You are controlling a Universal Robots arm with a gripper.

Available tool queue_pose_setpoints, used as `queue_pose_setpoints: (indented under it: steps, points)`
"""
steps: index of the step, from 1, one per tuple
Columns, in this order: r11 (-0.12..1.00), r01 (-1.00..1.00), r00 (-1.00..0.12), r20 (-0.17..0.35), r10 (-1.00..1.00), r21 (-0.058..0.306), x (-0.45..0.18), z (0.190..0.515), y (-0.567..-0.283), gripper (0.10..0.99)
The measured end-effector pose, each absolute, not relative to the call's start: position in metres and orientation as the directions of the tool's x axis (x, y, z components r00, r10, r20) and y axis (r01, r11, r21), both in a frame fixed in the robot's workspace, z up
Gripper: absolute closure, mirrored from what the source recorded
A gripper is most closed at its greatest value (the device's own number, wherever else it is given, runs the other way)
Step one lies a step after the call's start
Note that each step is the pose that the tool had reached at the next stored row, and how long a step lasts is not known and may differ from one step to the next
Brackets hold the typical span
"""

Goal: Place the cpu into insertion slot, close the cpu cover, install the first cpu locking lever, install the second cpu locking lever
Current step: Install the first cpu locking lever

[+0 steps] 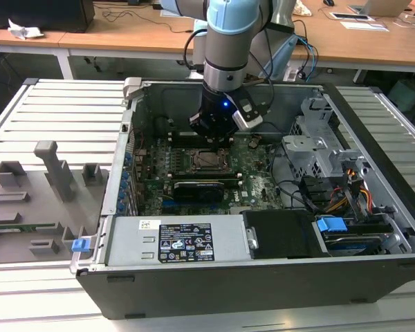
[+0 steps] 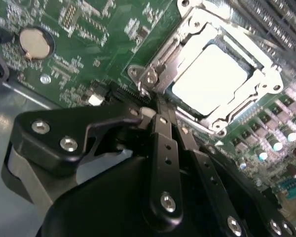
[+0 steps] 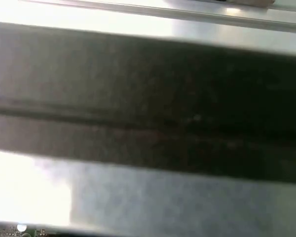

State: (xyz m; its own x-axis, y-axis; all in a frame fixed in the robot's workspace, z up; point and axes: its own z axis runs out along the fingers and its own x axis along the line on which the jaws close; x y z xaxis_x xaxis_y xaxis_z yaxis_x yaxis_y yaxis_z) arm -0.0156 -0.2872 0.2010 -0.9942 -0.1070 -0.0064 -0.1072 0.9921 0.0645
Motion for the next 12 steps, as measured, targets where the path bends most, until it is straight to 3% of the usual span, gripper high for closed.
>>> queue_pose_setpoints:
  steps: [12]
  points:
    - [0.992,-0.107,-0.994,-0.006,-0.107,0.065,-0.016,0.215,-0.287,0.980]
